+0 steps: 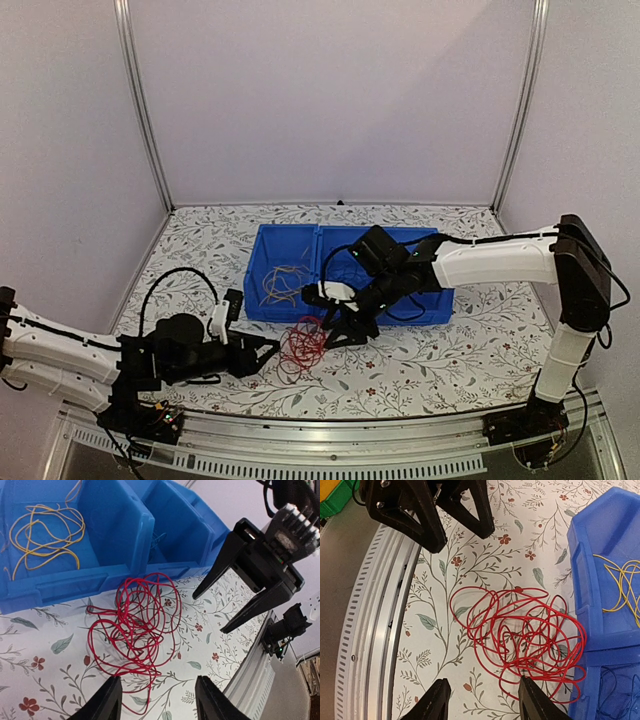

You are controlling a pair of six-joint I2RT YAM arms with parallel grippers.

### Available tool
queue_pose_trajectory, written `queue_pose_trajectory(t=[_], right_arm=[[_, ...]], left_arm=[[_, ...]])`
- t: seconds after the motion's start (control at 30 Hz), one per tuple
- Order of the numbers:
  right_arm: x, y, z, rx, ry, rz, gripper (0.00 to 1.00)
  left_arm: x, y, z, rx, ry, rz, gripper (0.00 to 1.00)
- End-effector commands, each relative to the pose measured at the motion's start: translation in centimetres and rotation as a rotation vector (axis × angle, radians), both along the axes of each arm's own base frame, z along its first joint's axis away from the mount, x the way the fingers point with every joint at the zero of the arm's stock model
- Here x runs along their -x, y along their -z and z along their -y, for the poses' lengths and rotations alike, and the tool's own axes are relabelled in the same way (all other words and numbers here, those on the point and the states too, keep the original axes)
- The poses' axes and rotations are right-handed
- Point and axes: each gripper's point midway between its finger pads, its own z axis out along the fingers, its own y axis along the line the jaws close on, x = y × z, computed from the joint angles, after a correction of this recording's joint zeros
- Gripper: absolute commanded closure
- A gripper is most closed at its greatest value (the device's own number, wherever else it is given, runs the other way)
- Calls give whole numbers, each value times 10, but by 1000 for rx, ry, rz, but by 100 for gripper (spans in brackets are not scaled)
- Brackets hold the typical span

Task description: Untangle the cables

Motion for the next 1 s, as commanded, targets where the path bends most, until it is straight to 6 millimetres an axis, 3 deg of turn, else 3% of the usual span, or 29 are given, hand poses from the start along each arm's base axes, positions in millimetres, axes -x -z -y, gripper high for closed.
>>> queue_pose_trajectory(t=[0.0, 0.17, 0.3, 0.37, 0.5, 0.97], right_arm=[[-22, -11, -7, -15, 45, 90, 50], [-30, -9, 1, 8, 80, 154, 51], [-31, -5, 5, 22, 85, 174, 51], [-31, -6, 6, 20, 85, 179, 51], [-30, -7, 6, 14, 80, 184, 51], [-31, -4, 9, 16, 79, 197, 51]], left_arm=[[-12, 21, -26, -42, -150, -76, 51], [-18, 26, -25, -45, -173, -101, 56], [-22, 24, 2, -74, -104, -114, 57], [-25, 34, 11, -133, -104, -150, 57], [-34, 57, 6, -233, -195, -220, 59], [-47, 80, 6, -301, -236, -242, 66]])
